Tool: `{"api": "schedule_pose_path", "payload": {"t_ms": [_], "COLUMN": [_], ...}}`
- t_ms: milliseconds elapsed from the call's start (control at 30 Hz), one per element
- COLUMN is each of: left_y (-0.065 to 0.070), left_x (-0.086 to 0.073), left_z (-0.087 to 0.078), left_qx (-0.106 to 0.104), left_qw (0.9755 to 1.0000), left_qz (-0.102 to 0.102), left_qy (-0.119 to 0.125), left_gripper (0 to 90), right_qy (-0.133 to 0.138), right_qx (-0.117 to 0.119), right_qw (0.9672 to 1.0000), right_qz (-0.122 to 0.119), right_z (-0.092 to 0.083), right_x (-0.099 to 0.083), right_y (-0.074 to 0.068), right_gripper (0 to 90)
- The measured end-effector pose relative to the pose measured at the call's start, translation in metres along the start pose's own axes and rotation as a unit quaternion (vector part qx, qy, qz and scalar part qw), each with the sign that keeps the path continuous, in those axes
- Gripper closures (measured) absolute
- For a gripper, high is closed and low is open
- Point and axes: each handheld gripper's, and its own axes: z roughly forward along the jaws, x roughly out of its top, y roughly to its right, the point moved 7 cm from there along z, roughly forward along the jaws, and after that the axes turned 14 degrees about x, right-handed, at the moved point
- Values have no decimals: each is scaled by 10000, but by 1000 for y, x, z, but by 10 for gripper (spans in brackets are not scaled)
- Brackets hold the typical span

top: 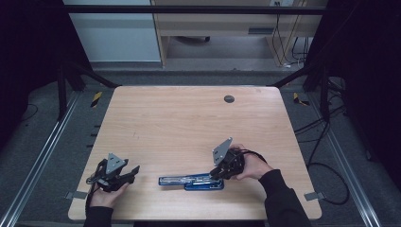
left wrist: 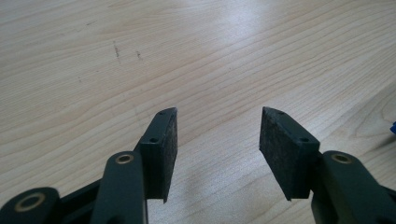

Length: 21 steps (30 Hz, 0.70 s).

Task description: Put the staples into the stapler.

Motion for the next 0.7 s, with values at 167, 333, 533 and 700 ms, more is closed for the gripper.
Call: {"api": "schedule_pose_path", "payload": {"t_ms": [167,333,533,700], "left_y": [0,0,0,1], "left_x": [0,0,0,1], "left_z": [0,0,-1,-2], "left_qx": [-2,-5,-13,-54], "left_qw": [10000,10000,10000,10000], "left_qz": [-1,-2,-13,4], "left_qy": [1,3,13,25], "left_gripper": [469,469,469,476], "right_qy": [-35,-19,179,496], "right_qx": [-38,-62,-212,-549], "right_qw": [10000,9999,9993,9962], "right_qz": [40,134,251,455], "right_z": [1,1,-6,-15], "right_x": [-1,-2,2,6], "right_y": [0,-1,0,1], "right_gripper": [781,732,738,746]}}
